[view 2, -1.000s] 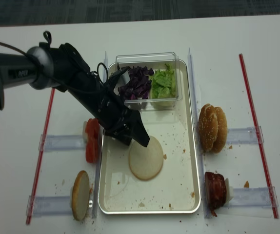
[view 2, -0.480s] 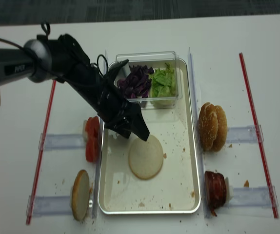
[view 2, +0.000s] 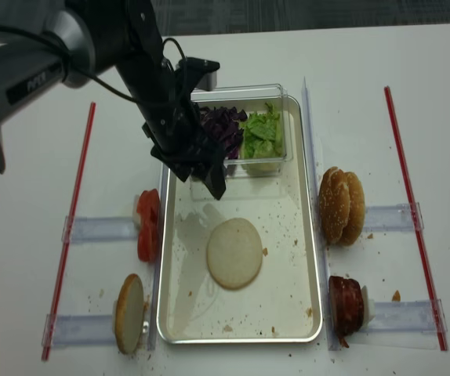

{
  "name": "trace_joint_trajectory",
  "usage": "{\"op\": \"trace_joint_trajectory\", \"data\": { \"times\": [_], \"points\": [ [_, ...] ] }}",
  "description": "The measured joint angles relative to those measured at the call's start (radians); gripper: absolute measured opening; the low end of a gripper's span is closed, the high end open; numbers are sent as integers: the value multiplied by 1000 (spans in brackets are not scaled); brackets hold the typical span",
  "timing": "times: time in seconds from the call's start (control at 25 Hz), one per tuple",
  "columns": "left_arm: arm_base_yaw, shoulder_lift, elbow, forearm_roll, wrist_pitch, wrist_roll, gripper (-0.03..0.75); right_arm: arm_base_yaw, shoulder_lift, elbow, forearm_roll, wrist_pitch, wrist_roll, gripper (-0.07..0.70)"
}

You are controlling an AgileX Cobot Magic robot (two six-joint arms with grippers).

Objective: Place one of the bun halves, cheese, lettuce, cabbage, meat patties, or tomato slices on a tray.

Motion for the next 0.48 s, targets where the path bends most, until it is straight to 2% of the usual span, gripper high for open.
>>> {"op": "trace_joint_trajectory", "data": {
  "times": [0.24, 0.48],
  "points": [
    [0, 0, -128, 154, 11, -88, 564, 0, 0, 0, 0, 0, 0, 692],
    [0, 0, -157, 348, 17, -167, 564, 0, 0, 0, 0, 0, 0, 692]
  ]
}}
